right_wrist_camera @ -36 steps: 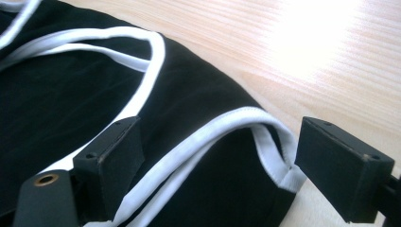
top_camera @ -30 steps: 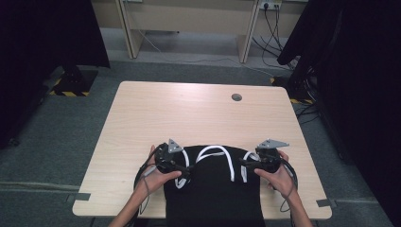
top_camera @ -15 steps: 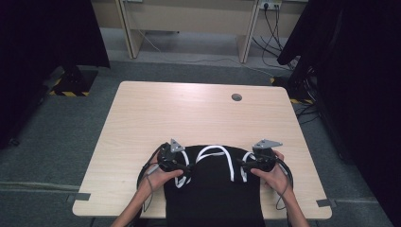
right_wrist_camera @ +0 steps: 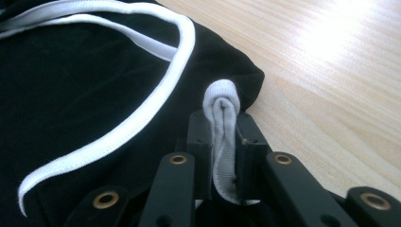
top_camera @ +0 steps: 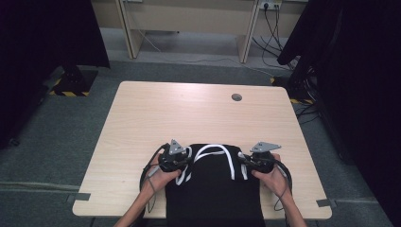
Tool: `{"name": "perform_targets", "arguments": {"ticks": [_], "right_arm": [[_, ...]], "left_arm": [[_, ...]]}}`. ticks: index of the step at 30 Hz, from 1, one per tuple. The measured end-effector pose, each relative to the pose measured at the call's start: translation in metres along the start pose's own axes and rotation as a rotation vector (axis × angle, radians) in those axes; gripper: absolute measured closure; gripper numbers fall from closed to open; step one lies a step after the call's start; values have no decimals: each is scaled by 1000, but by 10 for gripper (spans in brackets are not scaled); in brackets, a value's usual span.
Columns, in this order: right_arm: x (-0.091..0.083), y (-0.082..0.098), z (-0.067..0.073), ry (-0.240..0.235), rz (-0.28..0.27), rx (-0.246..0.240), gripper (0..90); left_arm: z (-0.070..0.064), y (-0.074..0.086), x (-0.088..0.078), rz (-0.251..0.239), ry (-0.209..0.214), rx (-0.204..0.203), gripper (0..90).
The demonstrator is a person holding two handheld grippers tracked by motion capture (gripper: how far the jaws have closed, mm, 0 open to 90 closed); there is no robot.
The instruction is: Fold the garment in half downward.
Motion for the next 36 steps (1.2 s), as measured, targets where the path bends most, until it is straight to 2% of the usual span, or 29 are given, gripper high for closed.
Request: {"name": "perform_targets", "arguments": {"ticks": [4,10,12,20,21,25,29,34,36], "right_arm": [[0,-3,0,0,-5,-6,815],[-3,-14,-5,-8,-29,-3,820],[-5,-19,-8,-9,-40,-3,821],[-12,-48,-24,-2,-80,17,822],[-12,-48,-24,-2,-80,17,822],[-13,-62,-33,10,-99,32,823],[-12,-69,-38,17,-102,39,823],[-12,-86,-45,30,-111,44,823],[-12,-90,-46,33,-113,44,824]], "left_arm": [[0,-2,0,7,2,7,820],[8,-7,4,8,5,-15,831],[12,-13,6,-1,-1,-30,832],[26,-46,11,-40,-27,-43,832],[26,-46,11,-40,-27,-43,832],[31,-63,13,-35,-32,-42,832],[35,-69,16,-23,-36,-49,833],[47,-81,16,-29,-51,-67,833],[48,-83,15,-32,-54,-62,834]]}}
Point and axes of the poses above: each handheld gripper's, and its own axes: x roughly forward along the jaws, y roughly out of its underside, z roughly to its left, the point moved 8 cm from there along x, roughly forward along the jaws, and after that the axes turned 7 degrees about -y, right-handed, at the moved point
